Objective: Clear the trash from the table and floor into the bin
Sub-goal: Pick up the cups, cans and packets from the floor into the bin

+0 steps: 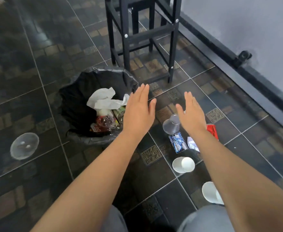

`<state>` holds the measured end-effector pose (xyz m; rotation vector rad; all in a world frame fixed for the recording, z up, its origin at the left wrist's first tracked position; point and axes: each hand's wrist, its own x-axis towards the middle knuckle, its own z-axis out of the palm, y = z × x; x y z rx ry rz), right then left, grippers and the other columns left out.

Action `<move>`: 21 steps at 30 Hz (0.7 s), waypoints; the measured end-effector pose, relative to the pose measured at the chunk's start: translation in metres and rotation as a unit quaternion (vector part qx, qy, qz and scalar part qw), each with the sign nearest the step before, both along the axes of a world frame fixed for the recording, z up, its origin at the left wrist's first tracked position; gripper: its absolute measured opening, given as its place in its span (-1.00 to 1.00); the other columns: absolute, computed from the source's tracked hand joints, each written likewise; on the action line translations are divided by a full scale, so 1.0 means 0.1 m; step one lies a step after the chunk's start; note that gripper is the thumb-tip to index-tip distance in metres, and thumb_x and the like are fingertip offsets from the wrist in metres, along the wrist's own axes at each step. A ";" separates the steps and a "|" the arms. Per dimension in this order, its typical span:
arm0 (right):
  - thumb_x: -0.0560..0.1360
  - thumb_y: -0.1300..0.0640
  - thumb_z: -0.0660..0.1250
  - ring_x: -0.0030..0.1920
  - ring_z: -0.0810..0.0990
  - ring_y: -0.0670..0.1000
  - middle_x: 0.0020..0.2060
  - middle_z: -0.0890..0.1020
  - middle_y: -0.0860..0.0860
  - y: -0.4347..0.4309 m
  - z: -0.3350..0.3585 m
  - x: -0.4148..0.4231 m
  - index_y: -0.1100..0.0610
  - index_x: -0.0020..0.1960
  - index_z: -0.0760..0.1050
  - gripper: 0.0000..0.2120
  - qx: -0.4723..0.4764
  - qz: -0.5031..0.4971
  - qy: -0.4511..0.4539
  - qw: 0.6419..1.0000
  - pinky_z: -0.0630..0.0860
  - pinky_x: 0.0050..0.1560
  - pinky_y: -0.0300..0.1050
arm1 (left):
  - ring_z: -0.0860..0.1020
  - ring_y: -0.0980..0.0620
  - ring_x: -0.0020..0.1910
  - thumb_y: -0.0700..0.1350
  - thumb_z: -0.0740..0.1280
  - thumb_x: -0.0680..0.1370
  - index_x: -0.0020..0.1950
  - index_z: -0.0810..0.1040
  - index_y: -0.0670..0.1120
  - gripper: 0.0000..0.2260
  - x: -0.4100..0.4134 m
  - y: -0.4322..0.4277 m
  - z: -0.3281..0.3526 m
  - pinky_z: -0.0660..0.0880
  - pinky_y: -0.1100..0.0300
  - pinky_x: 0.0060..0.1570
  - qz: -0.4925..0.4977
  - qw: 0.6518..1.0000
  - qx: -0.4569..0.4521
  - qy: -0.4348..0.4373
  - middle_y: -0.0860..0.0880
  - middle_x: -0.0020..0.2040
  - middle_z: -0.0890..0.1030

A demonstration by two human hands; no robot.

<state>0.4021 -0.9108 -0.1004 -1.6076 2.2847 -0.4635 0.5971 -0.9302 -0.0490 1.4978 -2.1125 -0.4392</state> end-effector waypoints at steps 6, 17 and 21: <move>0.61 -0.06 0.18 0.55 0.07 0.15 0.57 0.06 0.09 0.09 -0.35 -0.53 0.10 0.58 0.02 -0.36 0.064 -0.024 0.030 0.997 0.07 0.52 0.07 | 0.24 -0.10 0.54 -0.07 0.26 0.65 0.58 0.23 -0.17 -0.48 -0.72 0.15 -0.54 0.15 0.07 0.50 -0.099 0.989 0.098 -0.048 -0.14 0.57 0.28; 0.55 0.03 0.33 0.47 0.25 0.24 0.57 0.07 0.06 -0.09 -0.93 -0.81 -0.08 0.54 0.10 -0.35 0.104 -0.012 0.037 0.994 0.24 0.41 0.14 | 0.36 -0.17 0.43 -0.06 0.31 0.62 0.55 0.24 0.05 -0.49 -1.16 -0.01 -1.39 0.42 -0.06 0.30 -0.100 0.967 0.194 -0.132 -0.15 0.50 0.31; 0.54 0.23 0.30 0.22 0.47 0.30 0.41 0.26 0.11 -0.05 -1.09 -0.76 0.00 0.42 0.28 -0.51 0.064 -0.042 0.053 0.996 0.42 0.20 0.09 | 0.50 -0.20 0.21 -0.12 0.29 0.62 0.45 0.34 0.00 -0.61 -1.04 0.00 -1.41 0.48 -0.09 0.13 -0.077 0.977 0.169 -0.108 -0.15 0.33 0.40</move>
